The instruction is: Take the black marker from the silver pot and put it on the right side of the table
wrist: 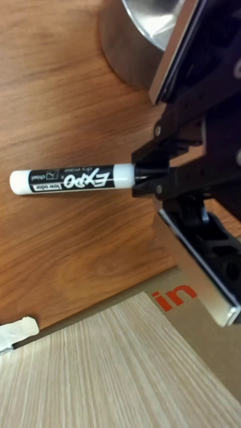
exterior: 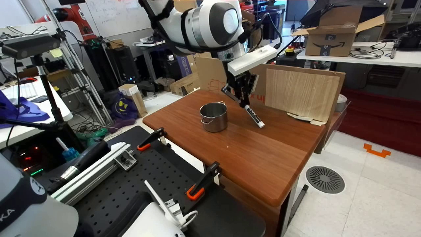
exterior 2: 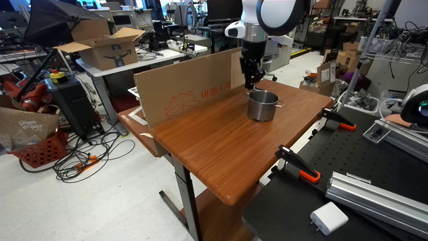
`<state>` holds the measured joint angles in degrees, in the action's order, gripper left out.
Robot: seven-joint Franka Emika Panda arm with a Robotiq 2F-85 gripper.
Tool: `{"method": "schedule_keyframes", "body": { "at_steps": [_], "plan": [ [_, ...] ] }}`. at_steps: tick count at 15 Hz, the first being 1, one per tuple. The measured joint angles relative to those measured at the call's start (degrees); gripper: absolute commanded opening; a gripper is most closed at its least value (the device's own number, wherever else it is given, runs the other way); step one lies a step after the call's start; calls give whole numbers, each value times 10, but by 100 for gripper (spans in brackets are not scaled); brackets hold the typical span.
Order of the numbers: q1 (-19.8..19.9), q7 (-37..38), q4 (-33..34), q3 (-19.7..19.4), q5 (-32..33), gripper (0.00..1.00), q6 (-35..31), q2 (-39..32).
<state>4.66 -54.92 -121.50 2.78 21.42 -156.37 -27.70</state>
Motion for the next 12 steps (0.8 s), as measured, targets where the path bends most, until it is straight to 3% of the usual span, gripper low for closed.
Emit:
{"method": "schedule_keyframes", "body": {
  "at_steps": [12],
  "plan": [
    [21, -19, 63, 3, -18, 5, 2, -76]
  ]
}}
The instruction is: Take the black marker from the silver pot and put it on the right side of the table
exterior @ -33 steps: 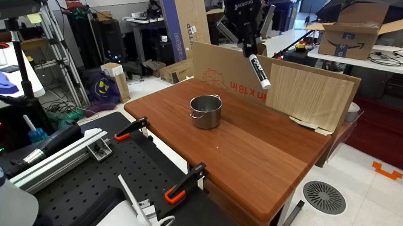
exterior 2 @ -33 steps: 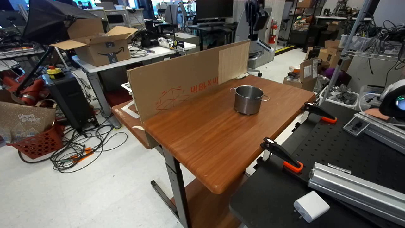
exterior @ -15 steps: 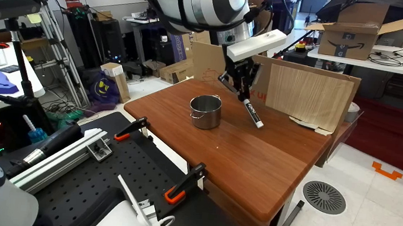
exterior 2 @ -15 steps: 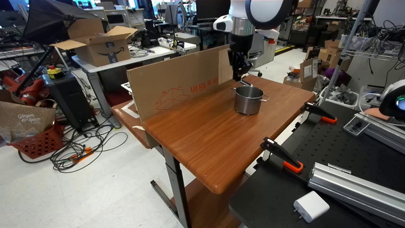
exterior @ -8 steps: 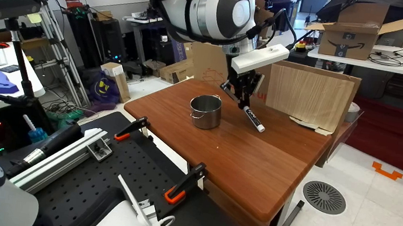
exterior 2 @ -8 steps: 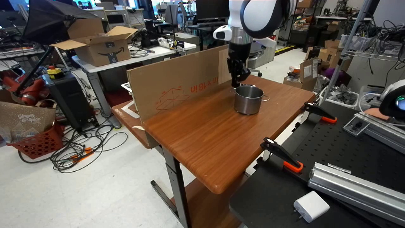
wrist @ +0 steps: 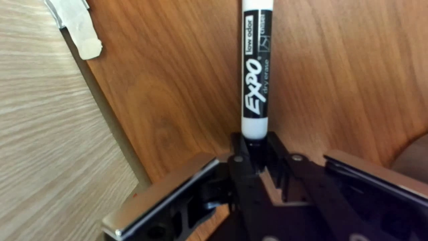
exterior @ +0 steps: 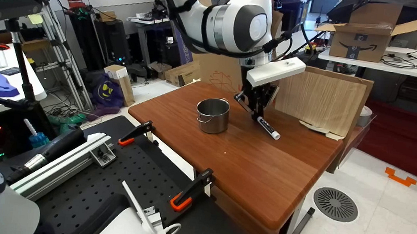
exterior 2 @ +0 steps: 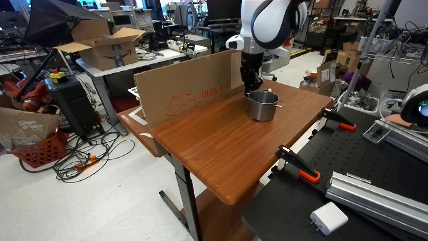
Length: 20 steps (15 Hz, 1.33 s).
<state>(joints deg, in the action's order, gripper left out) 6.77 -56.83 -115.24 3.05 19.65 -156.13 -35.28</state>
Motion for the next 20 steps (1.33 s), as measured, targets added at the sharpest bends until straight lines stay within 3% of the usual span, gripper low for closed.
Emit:
{"method": "schedule_keyframes", "body": {
  "at_steps": [1, 3, 9, 11, 20],
  "plan": [
    [0, 0, 2, 0, 0, 44, 0, -2],
    [0, 1, 4, 0, 0, 52, 2, -4],
    [0, 3, 12, 0, 0, 96, 20, -4],
    [0, 4, 15, 0, 0, 100, 24, -4],
    [0, 10, 9, 3, -1, 100, 29, 19]
  ]
}}
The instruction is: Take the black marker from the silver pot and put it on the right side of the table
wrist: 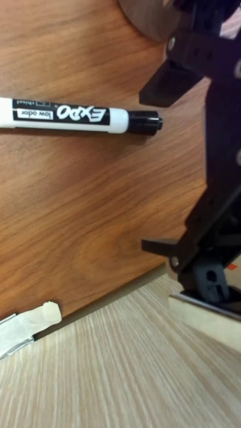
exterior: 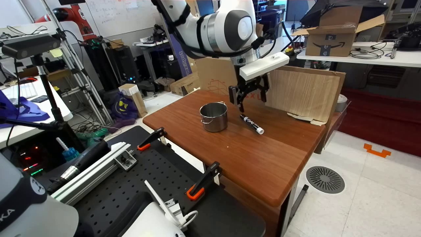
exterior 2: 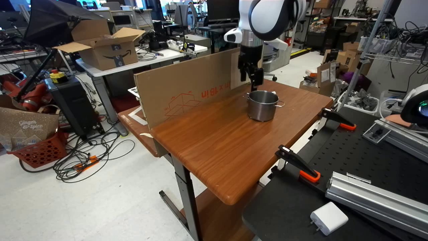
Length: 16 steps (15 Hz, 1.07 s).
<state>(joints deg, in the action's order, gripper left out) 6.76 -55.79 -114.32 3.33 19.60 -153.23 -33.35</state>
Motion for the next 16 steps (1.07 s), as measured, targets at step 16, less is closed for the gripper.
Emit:
{"method": "schedule_keyframes", "body": {
  "at_steps": [16],
  "plan": [
    [2, -9, -101, 19, -43, 100, 33, 110]
  ]
}}
